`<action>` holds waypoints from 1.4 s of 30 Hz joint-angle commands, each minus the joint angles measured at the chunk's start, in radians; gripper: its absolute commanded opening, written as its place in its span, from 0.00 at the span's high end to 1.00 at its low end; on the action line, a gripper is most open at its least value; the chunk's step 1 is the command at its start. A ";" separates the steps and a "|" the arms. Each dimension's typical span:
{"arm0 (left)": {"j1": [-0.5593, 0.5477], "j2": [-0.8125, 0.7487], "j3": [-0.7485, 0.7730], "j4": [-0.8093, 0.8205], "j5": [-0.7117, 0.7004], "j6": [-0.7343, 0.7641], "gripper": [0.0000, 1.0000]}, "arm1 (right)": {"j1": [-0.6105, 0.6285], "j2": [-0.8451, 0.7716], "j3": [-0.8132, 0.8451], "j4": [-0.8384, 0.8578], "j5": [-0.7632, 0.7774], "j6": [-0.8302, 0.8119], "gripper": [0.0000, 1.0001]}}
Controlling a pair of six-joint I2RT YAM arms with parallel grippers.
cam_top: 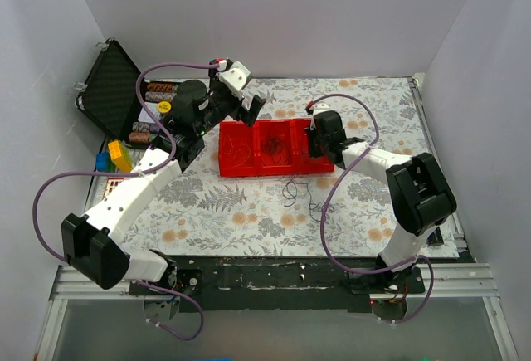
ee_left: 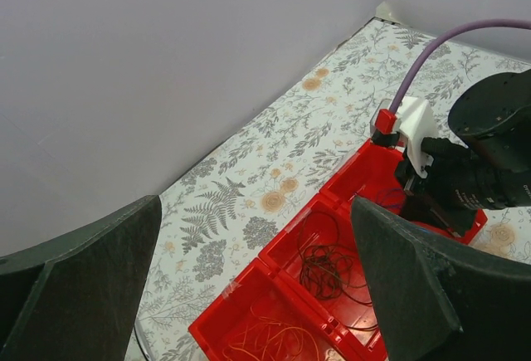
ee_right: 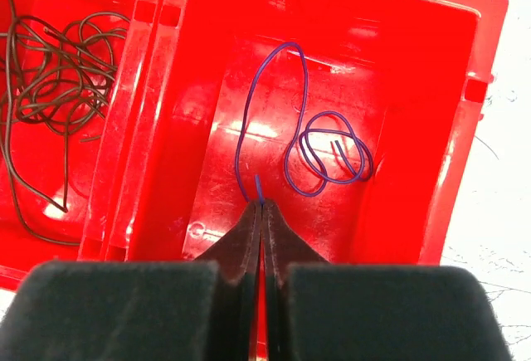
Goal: Untangle the cables
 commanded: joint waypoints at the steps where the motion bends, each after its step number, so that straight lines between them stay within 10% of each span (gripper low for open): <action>1: -0.001 -0.048 -0.005 -0.001 0.009 0.013 0.02 | -0.006 -0.042 0.047 0.007 0.000 0.045 0.93; 6: -0.001 -0.053 -0.004 -0.005 0.009 0.019 0.02 | -0.005 -0.140 0.076 -0.022 -0.014 0.055 0.59; 12: -0.001 -0.051 0.010 -0.010 0.006 0.020 0.02 | -0.004 -0.273 0.018 -0.047 -0.033 0.062 0.41; 27: -0.001 -0.059 0.011 -0.062 -0.003 0.014 0.02 | 0.120 -0.671 -0.393 -0.160 -0.318 0.090 0.29; 42: -0.001 -0.045 0.041 -0.108 0.008 0.002 0.02 | 0.163 -0.509 -0.397 0.010 -0.130 0.033 0.24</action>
